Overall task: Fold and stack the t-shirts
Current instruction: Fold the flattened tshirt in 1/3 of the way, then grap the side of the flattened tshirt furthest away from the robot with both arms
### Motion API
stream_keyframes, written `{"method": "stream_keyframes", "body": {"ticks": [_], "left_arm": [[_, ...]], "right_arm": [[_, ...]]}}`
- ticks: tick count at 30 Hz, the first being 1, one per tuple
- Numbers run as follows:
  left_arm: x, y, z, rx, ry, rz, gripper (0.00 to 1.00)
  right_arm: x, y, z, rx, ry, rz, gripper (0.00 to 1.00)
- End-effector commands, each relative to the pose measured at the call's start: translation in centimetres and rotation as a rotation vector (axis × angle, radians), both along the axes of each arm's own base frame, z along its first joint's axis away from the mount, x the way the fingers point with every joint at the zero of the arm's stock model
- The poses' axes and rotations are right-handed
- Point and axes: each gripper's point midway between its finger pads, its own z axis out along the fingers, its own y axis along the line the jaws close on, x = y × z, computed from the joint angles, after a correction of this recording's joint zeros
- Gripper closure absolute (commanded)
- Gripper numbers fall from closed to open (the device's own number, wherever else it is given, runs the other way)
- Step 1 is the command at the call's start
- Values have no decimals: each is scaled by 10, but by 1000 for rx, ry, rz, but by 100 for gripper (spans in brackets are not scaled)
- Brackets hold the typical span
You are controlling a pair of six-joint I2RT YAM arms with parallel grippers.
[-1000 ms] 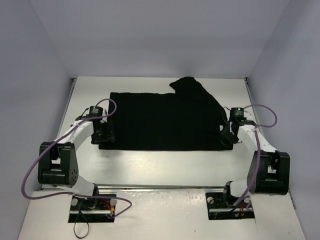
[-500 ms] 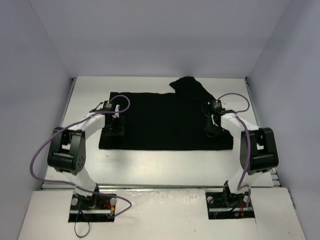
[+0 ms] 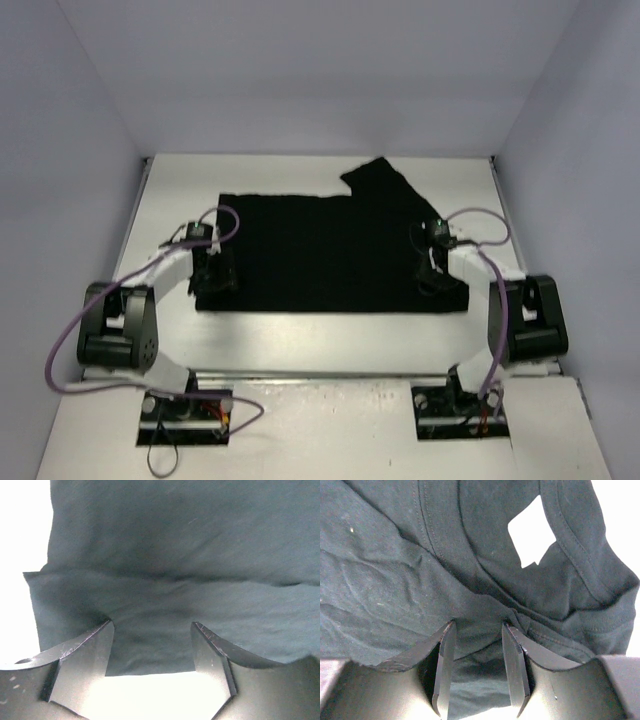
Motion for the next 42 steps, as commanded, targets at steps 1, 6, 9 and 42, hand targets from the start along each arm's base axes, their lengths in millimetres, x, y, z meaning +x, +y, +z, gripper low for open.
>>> {"method": "stream_keyframes", "body": {"ticks": [1, 6, 9, 42], "left_arm": [[-23, 13, 16, 41, 34, 40, 41], [44, 12, 74, 66, -152, -20, 41], [88, 4, 92, 80, -213, -79, 41], [82, 31, -4, 146, -22, 58, 41]], "right_arm": [[-24, -11, 31, -58, 17, -51, 60], [52, -4, 91, -77, -144, 43, 58], [95, -1, 98, -105, -164, 98, 59], [41, -23, -7, -103, 27, 8, 59]]}}
